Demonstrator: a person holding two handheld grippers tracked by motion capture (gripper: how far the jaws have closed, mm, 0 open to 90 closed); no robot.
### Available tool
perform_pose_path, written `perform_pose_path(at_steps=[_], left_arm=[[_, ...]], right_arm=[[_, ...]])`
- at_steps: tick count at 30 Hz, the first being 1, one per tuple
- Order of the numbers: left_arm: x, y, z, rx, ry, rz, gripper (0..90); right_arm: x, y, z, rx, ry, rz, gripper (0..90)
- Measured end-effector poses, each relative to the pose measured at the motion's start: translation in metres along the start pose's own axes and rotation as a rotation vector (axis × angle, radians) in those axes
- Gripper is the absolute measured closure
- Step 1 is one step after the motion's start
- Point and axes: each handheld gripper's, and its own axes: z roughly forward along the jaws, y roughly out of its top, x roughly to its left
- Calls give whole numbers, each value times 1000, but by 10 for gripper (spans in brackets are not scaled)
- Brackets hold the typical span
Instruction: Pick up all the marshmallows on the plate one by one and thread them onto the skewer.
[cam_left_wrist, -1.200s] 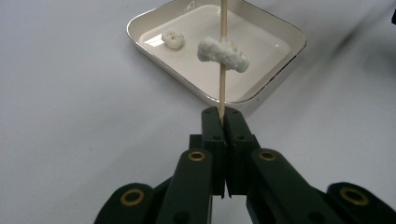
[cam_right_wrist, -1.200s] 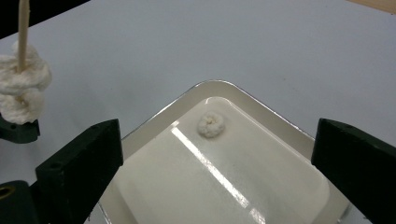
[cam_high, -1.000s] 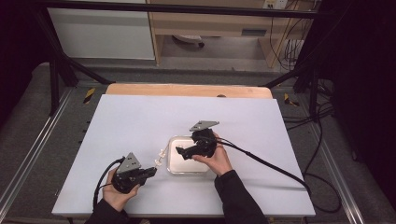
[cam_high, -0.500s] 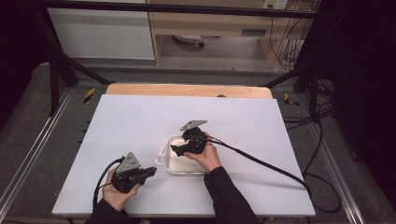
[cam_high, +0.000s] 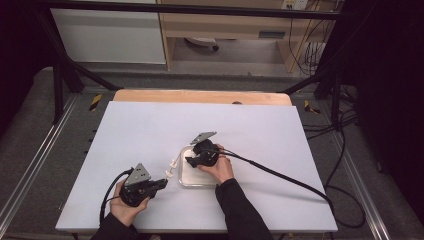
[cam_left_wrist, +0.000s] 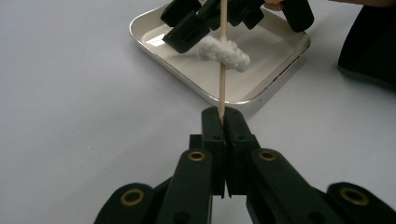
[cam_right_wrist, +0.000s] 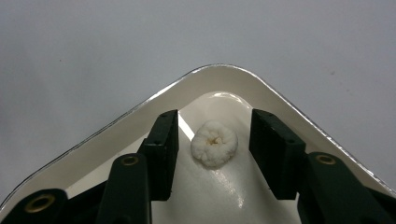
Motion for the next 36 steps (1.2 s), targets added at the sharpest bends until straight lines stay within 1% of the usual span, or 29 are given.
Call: perform_pose_path(at_steps=[2,6,9,20,25,31,36], left_arm=[[0,0,0,0,0,0,886],[-1,0,1,1,-1,2,886],[-1,0,0,0,0,3,886],[-2,0,1,1,-1,7,886],[-2,0,1,0,0,7,886],[-4,1,0,-2,-1,11,886],[-4,1,1,-3,-2,14,886]], right_arm=[[1,0,0,-12,-2,-7,580],[0,0,0,-5,6,-11,624],[1,0,1,6,9,-4,655],[1,0,0,3,-18,-2,698],[2,3,-8,-4,-4,-1,702],[4,10,-27,-39,28,11,706],[7,15,-42,-61,56,5,711]])
